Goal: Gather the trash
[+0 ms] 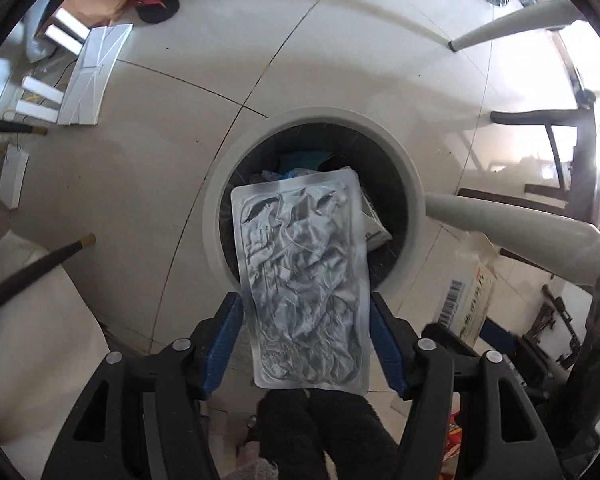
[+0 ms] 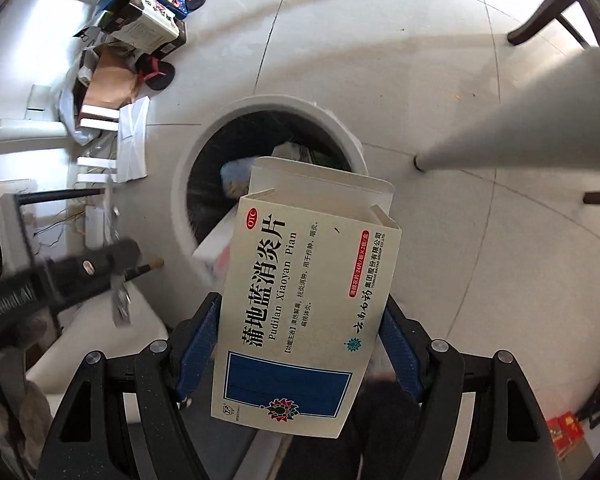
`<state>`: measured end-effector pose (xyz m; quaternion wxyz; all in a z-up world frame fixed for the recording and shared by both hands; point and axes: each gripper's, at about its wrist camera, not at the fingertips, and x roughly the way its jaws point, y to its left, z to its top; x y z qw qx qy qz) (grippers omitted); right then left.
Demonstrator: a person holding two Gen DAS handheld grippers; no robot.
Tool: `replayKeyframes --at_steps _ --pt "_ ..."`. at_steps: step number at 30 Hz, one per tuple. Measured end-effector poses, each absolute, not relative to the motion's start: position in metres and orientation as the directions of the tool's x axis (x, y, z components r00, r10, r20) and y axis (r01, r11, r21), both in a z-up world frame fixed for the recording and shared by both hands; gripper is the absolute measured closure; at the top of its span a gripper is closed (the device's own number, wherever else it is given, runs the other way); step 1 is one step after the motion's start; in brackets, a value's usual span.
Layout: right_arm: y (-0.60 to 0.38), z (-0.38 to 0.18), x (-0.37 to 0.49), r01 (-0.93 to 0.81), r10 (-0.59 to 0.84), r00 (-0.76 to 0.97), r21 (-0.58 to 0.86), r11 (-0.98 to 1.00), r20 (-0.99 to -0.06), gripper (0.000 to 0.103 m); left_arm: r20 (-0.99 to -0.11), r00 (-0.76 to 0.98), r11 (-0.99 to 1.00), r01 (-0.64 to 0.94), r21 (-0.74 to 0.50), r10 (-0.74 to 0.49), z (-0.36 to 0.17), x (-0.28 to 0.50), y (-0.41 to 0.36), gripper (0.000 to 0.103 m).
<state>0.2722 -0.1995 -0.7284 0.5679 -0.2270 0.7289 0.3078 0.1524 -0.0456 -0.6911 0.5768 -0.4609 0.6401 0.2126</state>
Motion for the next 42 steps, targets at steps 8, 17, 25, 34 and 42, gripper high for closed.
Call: replayKeyframes --at_steps 8,17,25,34,42 --pt "-0.183 -0.762 0.285 -0.647 0.034 -0.291 0.223 0.729 -0.956 0.001 -0.953 0.068 0.475 -0.855 -0.208 -0.295 -0.695 0.146 -0.035 0.001" --pt "-0.183 -0.742 0.279 -0.687 0.012 -0.259 0.193 0.700 -0.966 0.000 -0.994 -0.013 0.518 -0.854 -0.044 -0.105 -0.667 0.122 -0.051 0.001" --pt "-0.221 -0.694 0.271 -0.688 -0.007 -0.198 0.134 0.713 -0.980 0.000 -0.998 -0.033 0.530 -0.848 -0.004 -0.061 -0.619 0.107 -0.083 0.001" --pt "-0.262 -0.571 0.277 -0.688 0.033 -0.192 0.159 0.708 -0.981 0.000 -0.997 0.003 0.555 -0.831 -0.044 -0.074 -0.497 0.100 -0.129 0.001" --pt "-0.292 -0.403 0.286 -0.691 0.135 -0.242 0.269 0.671 -0.961 0.000 -0.989 0.125 0.597 -0.788 -0.148 -0.081 -0.357 0.107 -0.164 0.001"
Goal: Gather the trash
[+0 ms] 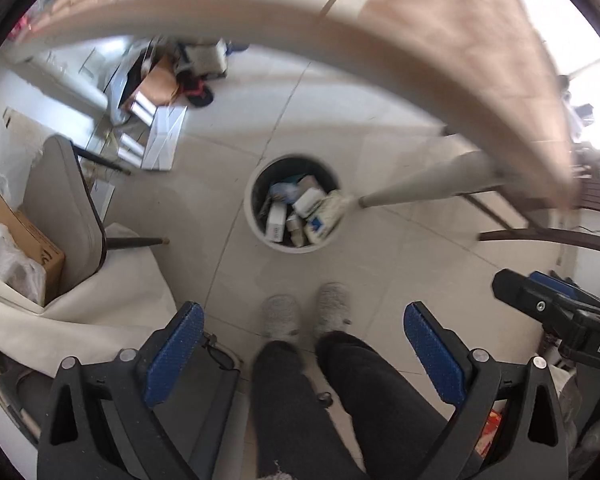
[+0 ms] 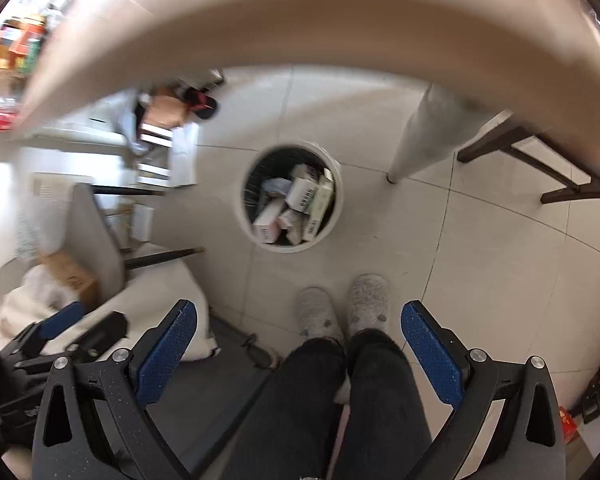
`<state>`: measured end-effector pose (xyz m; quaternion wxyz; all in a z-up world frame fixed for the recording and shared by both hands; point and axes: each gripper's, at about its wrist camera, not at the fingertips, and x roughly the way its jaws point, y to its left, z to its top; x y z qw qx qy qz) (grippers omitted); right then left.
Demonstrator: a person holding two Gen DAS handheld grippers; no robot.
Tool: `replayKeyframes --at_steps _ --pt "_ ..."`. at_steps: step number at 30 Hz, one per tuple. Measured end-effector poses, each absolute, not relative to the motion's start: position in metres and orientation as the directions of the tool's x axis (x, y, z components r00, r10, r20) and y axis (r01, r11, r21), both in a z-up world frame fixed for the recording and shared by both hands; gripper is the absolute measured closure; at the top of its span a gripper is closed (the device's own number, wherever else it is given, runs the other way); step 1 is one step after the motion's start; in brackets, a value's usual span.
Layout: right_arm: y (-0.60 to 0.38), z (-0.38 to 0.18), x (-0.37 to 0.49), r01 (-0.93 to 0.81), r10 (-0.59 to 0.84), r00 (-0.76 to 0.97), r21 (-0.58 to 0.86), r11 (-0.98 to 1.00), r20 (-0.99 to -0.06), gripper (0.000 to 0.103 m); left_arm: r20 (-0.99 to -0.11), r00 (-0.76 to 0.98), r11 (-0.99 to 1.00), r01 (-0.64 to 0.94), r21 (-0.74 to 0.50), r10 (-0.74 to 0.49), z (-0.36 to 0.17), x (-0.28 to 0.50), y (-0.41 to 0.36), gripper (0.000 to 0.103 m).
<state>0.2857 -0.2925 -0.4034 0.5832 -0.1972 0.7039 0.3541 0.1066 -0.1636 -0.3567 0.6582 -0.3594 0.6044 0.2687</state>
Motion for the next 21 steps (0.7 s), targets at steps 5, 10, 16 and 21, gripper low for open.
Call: replayKeyframes --at_steps 5,10,16,21 --pt "-0.308 -0.305 0.281 -0.701 0.196 -0.255 0.321 0.636 -0.947 0.000 -0.972 0.218 0.655 -0.722 -0.223 -0.091 -0.277 0.106 -0.171 0.001" --pt "-0.321 -0.217 0.268 -0.690 0.275 -0.236 0.360 0.628 -0.932 0.000 -0.944 0.308 0.703 -0.645 -0.300 -0.120 -0.214 0.092 -0.162 0.001" --pt "-0.338 -0.134 0.232 -0.648 0.355 -0.195 0.392 0.653 -0.914 0.000 -0.907 0.390 0.742 -0.560 -0.370 -0.159 -0.156 0.061 -0.150 0.001" --pt "-0.351 -0.097 0.191 -0.602 0.393 -0.166 0.408 0.686 -0.905 0.000 -0.885 0.417 0.777 -0.480 -0.406 -0.205 -0.127 0.035 -0.144 0.001"
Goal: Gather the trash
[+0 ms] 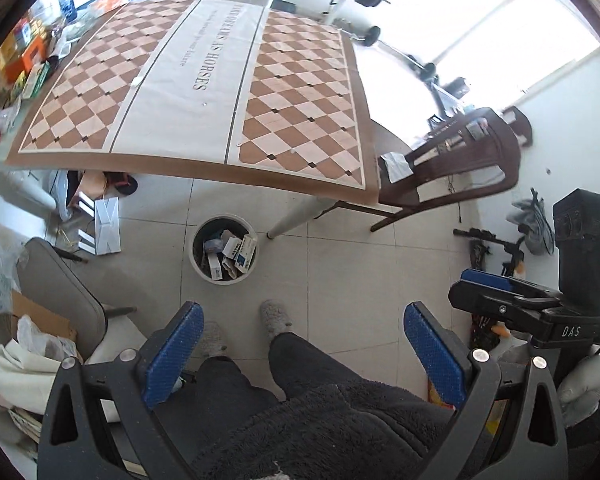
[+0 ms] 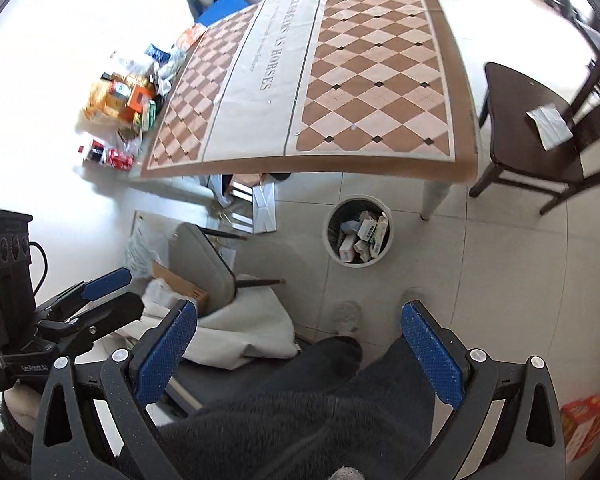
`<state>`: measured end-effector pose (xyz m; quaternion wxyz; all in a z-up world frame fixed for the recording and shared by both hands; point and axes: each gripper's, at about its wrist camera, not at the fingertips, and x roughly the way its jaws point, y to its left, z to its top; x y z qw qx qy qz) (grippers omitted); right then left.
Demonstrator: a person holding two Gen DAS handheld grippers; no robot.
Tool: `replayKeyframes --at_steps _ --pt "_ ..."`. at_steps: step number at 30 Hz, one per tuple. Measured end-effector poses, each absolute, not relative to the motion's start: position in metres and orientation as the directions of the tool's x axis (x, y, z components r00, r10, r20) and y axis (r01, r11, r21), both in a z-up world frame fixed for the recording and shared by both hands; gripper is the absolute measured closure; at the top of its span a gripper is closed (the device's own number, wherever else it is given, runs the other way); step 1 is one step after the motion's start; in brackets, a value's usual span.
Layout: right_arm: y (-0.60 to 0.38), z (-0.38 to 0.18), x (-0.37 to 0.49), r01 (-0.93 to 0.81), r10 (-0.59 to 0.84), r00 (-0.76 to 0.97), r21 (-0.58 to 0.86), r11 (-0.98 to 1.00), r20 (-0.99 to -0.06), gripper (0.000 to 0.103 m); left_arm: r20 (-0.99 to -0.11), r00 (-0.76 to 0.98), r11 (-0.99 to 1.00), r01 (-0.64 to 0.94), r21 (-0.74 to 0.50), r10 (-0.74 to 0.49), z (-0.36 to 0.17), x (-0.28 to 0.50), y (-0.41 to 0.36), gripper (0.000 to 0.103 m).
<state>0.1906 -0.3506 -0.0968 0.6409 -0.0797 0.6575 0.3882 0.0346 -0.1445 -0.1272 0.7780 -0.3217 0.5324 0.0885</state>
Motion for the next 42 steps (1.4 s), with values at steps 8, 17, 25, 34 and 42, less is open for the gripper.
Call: replayKeyframes --at_steps 8,17,25,34,42 --pt "-0.366 -0.066 0.135 -0.565 0.414 -0.143 0.418 0.711 -0.899 0.000 -0.879 0.411 0.808 -0.415 -0.418 -0.243 -0.106 0.007 -0.145 0.001" --pt "-0.373 -0.060 0.126 -0.561 0.436 -0.149 0.439 0.702 -0.887 0.000 -0.871 0.443 0.811 -0.419 -0.409 -0.211 -0.096 0.004 -0.146 0.000" --pt "-0.369 -0.059 0.133 -0.573 0.445 -0.148 0.443 0.689 -0.883 0.000 -0.874 0.442 0.816 -0.417 -0.401 -0.203 -0.095 0.005 -0.147 0.000" --pt "-0.363 -0.061 0.130 -0.570 0.450 -0.153 0.451 0.687 -0.880 0.000 -0.873 0.444 0.821 -0.409 -0.399 -0.204 -0.094 0.002 -0.146 0.000" --pt "-0.361 -0.062 0.129 -0.573 0.445 -0.154 0.447 0.687 -0.882 0.000 -0.872 0.442 0.823 -0.400 -0.403 -0.211 -0.094 0.001 -0.147 0.000"
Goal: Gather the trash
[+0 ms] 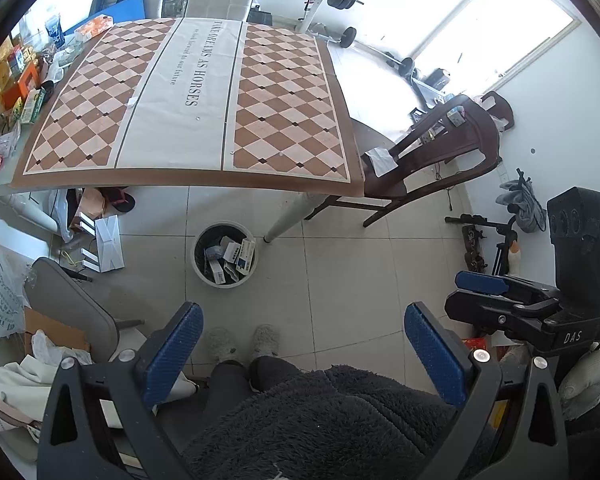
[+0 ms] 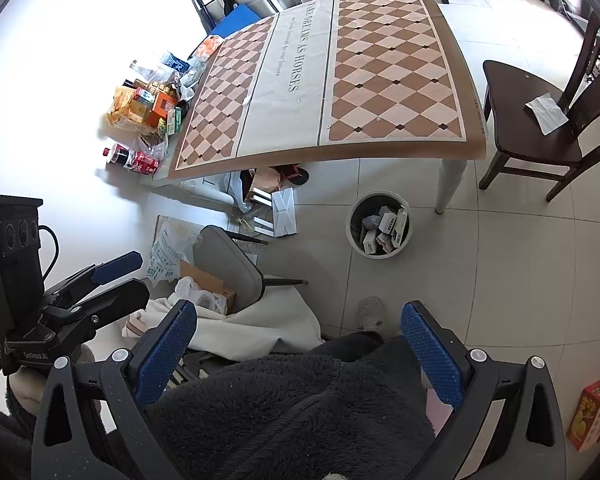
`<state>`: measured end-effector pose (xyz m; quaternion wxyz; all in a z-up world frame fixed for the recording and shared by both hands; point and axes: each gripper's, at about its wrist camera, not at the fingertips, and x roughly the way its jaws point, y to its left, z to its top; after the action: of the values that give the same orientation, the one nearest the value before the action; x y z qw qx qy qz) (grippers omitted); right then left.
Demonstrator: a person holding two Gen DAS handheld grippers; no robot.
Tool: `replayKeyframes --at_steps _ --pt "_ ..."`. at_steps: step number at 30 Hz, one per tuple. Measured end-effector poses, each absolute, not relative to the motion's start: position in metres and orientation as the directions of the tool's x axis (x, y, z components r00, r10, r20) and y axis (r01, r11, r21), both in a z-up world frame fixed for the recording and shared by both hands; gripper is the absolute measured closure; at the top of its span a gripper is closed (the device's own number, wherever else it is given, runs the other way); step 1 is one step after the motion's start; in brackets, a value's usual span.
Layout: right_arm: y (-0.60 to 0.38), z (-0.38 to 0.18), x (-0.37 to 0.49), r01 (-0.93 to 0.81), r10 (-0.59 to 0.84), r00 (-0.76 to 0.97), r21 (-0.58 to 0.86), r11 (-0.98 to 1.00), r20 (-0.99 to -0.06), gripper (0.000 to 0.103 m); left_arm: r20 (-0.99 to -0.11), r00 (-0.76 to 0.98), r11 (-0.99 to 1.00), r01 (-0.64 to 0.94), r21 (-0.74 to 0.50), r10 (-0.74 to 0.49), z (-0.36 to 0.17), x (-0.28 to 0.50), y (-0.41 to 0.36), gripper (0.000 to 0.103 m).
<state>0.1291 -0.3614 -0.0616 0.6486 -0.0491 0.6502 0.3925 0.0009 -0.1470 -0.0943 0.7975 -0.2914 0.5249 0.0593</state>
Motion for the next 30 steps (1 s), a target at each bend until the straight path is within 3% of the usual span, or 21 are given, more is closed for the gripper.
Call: replayKeyframes --at_steps 30 --pt "-0.366 -0.062 0.133 -0.585 0.439 -0.161 0.444 0.679 -0.884 0.000 -0.867 0.447 0.817 -0.400 -0.415 -0.222 -0.092 0.005 -0.162 0.000"
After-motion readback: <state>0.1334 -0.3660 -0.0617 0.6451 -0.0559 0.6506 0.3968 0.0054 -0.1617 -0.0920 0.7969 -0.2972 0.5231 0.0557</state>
